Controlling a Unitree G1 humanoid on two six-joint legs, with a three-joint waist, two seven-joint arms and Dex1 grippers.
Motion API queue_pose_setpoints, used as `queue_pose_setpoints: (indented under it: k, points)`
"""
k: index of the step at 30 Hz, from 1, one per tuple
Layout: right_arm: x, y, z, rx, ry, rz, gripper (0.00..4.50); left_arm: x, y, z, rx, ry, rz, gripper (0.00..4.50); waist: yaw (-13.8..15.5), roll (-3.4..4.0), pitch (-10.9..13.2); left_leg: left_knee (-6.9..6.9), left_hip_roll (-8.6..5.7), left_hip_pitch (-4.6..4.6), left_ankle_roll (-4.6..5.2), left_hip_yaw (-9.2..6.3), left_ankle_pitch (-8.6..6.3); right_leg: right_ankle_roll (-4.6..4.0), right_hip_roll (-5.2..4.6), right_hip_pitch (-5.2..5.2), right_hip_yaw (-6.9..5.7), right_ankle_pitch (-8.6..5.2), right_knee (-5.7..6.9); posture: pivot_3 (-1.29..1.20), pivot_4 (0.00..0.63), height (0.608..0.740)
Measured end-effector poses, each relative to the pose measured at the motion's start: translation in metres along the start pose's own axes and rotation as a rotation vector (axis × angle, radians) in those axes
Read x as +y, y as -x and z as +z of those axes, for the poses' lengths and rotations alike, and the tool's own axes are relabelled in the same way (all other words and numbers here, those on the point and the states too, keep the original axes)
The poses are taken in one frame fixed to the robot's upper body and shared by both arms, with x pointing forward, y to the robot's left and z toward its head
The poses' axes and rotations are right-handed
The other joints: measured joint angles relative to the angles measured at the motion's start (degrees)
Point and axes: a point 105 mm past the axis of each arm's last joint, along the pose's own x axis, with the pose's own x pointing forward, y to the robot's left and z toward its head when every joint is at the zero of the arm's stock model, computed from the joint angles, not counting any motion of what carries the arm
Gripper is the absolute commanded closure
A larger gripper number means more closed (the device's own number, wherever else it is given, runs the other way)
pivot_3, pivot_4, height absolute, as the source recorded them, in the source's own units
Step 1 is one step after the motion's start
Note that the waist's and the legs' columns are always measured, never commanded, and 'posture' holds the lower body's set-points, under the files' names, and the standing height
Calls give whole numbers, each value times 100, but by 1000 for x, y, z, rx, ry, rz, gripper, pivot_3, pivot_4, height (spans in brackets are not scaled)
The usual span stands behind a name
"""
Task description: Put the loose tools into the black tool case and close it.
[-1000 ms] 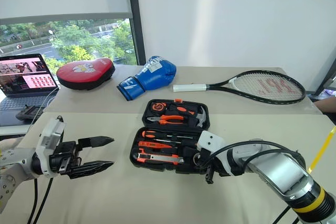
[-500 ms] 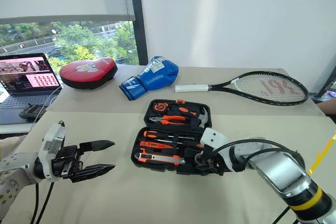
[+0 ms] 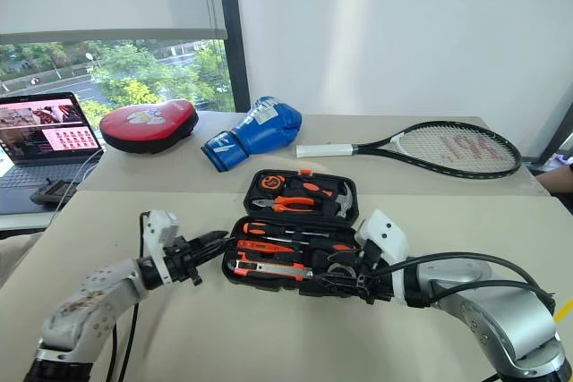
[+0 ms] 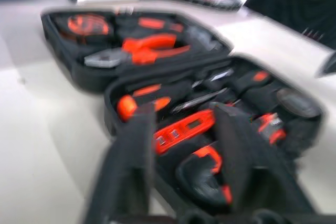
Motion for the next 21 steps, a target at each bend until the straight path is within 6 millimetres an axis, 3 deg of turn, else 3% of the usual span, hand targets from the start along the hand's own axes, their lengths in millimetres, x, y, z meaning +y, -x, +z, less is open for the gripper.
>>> queue_pose_setpoints:
  k: [14, 21]
  points:
    - [-4, 13, -6, 11, -38, -117, 1896, -23, -20, -16, 129, -436, -146, 4456, 47, 28, -20, 4, -1, 21, 63, 1, -35, -1, -28, 23, 3, -1, -5, 0, 150, 740]
    - [-7, 12, -8, 17, -43, -149, 1896, -28, -23, -21, 199, -503, -143, 4456, 54, 51, -34, -5, 1, 80, 73, 0, -42, -7, -31, 80, 2, -16, -15, 0, 150, 740]
